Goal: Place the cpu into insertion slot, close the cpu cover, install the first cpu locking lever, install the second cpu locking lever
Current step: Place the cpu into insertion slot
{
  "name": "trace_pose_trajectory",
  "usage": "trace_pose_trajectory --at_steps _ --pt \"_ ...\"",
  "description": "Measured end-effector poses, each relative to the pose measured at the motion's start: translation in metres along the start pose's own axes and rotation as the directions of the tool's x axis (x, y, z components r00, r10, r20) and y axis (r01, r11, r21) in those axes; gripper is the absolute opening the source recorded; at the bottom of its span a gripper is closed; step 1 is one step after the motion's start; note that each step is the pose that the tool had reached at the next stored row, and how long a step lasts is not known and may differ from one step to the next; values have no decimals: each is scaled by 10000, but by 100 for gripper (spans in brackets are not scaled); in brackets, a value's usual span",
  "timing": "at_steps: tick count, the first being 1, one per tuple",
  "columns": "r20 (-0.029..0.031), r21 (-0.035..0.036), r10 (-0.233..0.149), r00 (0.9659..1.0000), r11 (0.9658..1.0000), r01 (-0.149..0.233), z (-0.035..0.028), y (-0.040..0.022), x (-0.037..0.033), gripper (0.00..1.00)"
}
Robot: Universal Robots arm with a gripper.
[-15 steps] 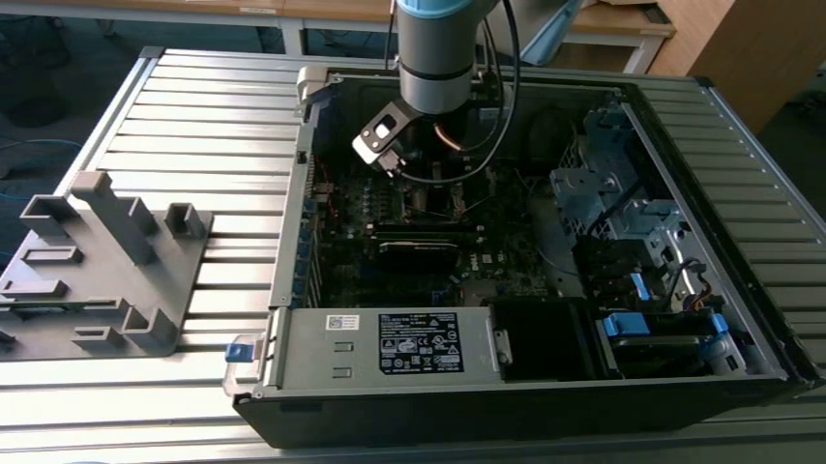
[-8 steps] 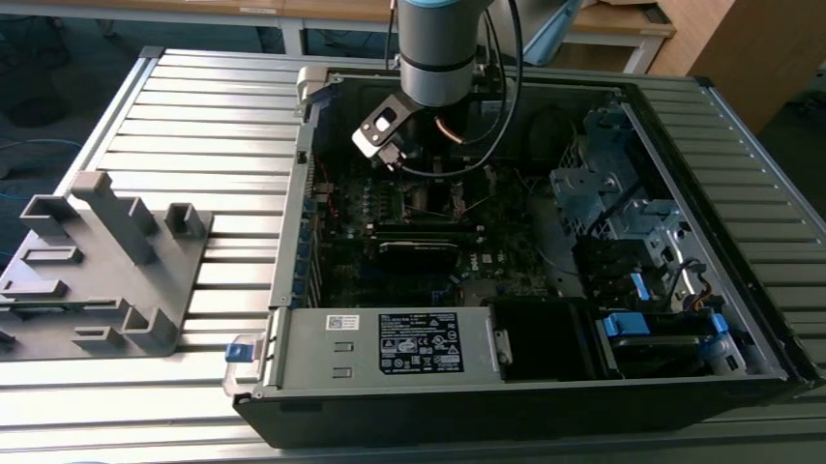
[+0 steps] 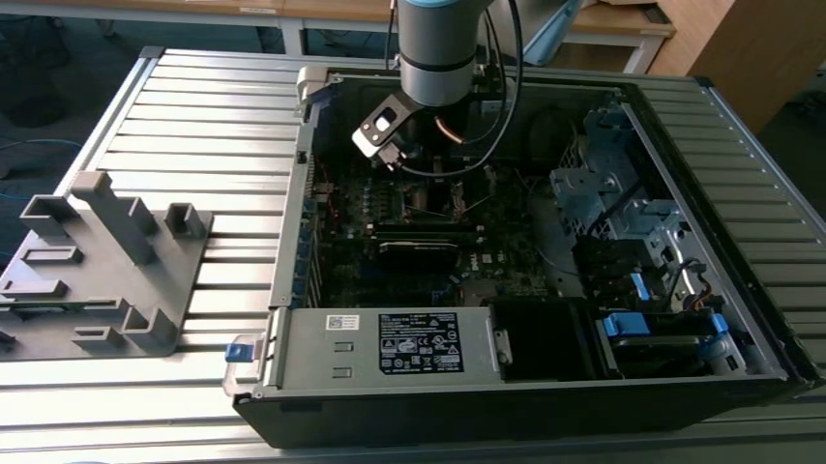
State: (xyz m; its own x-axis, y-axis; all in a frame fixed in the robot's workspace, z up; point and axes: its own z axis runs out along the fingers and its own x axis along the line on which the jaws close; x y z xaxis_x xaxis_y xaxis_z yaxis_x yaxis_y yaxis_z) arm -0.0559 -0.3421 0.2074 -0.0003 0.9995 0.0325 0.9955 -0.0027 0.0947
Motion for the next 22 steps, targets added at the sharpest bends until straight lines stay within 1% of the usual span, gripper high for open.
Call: trace_pose_trajectory --at_steps 4,5,6,7,9,10,11,12,13,18,20,22 --pt "0 0 0 10000 10000 0 -1 0 0 61" --pt "1 0 0 10000 10000 0 -1 0 0 60" --pt "1 0 0 10000 10000 0 -2 0 0 53" --pt "0 0 0 10000 10000 0 -1 0 0 53" --pt "0 0 0 10000 10000 0 -2 0 0 41" --pt "0 0 0 10000 10000 0 -2 0 0 41" --pt "0 0 0 10000 10000 0 -2 0 0 35" --pt "1 0 0 10000 10000 0 -3 0 0 35" --pt "1 0 0 10000 10000 0 -3 0 0 29" --pt "0 0 0 10000 10000 0 -4 0 0 29" --pt "0 0 0 10000 10000 0 -58 6 2 29" --pt "2 1 0 10000 10000 0 -61 6 2 29"
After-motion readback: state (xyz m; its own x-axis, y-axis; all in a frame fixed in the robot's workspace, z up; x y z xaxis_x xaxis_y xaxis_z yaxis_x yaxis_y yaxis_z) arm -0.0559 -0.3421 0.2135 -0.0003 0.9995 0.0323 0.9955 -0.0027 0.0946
